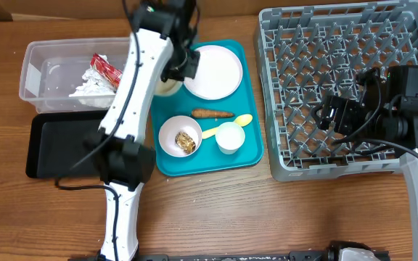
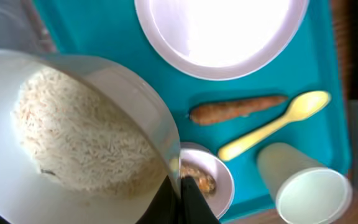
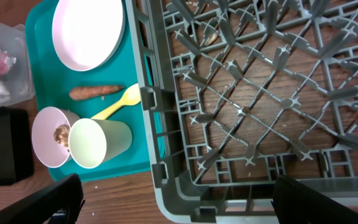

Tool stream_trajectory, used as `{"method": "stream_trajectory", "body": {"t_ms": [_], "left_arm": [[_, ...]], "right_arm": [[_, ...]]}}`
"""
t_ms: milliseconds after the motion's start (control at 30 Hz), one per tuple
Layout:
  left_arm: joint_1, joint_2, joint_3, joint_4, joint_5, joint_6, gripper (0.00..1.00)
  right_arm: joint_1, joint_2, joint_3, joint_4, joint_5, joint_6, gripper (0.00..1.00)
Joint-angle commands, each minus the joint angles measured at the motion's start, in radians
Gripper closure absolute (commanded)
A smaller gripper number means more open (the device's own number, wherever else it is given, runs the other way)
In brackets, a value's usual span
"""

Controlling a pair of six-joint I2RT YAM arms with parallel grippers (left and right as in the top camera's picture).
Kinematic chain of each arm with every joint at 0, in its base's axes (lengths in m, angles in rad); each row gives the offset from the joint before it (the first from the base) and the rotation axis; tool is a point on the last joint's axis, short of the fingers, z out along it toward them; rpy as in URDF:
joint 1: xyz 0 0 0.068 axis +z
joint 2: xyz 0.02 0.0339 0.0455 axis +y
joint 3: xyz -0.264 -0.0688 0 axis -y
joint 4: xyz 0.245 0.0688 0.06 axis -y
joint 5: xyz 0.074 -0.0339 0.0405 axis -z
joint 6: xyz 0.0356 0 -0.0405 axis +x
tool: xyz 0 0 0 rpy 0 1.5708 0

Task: Sort waste into correct bins and load items into the dishwasher
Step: 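Tip the white bowl over the black tray to empty the rice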

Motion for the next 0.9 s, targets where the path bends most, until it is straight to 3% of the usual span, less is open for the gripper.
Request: {"method": "stream_trajectory", "body": {"t_ms": [0,200,367,500,600,700,867], "left_arm": [[0.018,-0.053,0.143,-0.047,0.067,-0.062,0.96],[0.053,-0.279,0.002,-0.047,0.126,-0.103,0.96],[0.157,-0.553,-0.349,-0.047,0.106,-0.103,0.96],[0.297,-0.644,-0.579,-0.027,0.163,-0.037,0.96],[0.402,-0.659,-0.705,0.038,0.266,0.051,0.96],[0.546,-0.647,-0.866,0.161,0.465,0.185,0.96],[0.702,-0.611,-1.070,0.374,0.718,0.291,0.96]], "right_arm": [[0.005,-0.002,0.026,0.006,0.010,-0.004,0.00],[0.005,-0.002,0.026,-0.011,0.009,-0.004,0.00],[0.005,-0.002,0.026,-0.013,0.009,-0.004,0.00],[0.005,-0.002,0.026,-0.013,0.008,-0.003,0.00],[0.005,-0.002,0.026,-0.013,0.009,-0.003,0.00],[0.005,-0.002,0.026,-0.013,0.009,-0.003,0.00],[0.005,-0.002,0.026,-0.014,0.008,-0.003,0.00]]}}
